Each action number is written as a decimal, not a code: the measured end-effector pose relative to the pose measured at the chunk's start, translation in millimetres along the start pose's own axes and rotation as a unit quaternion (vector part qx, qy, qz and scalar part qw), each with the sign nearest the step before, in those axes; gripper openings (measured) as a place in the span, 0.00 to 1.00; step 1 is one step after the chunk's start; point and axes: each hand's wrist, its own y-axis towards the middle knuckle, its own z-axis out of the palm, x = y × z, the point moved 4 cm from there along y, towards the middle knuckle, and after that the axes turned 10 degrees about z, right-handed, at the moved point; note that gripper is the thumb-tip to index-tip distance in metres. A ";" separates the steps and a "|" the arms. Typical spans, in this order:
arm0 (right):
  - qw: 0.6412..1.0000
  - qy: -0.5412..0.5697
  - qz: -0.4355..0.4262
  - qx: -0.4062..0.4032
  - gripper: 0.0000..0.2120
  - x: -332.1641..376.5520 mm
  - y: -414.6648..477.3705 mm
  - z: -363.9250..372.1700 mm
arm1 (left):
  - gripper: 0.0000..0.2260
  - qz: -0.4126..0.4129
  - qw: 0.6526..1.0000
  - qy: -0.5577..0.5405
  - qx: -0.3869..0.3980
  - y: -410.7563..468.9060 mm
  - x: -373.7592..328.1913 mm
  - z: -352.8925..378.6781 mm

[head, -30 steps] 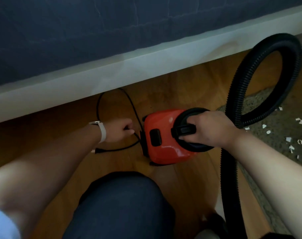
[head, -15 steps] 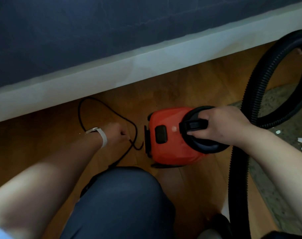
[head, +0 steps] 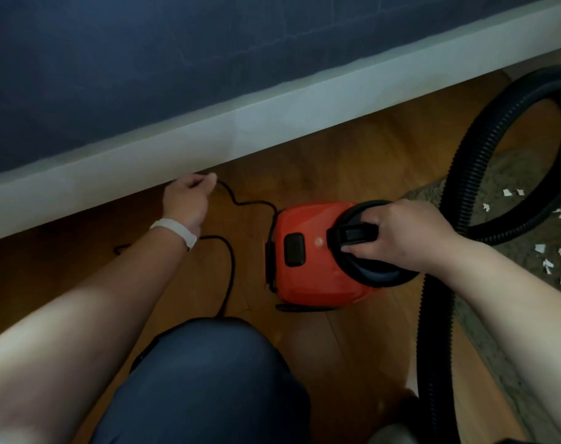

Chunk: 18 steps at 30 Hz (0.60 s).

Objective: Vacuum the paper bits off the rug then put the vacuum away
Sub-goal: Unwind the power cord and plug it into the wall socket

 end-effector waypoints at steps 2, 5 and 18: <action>1.000 -0.006 0.007 0.006 0.29 -0.7 0.3 2.7 | 0.06 -0.001 0.992 -0.111 0.054 1.1 -7.3 -1.0; 1.000 -0.012 0.016 0.008 0.27 0.7 -0.7 6.0 | 0.08 0.020 0.953 -0.212 0.215 -5.2 -17.4 -6.2; 0.997 0.040 0.053 -0.029 0.23 5.1 2.3 3.9 | 0.08 -0.003 0.737 0.399 0.546 -28.2 9.8 -19.0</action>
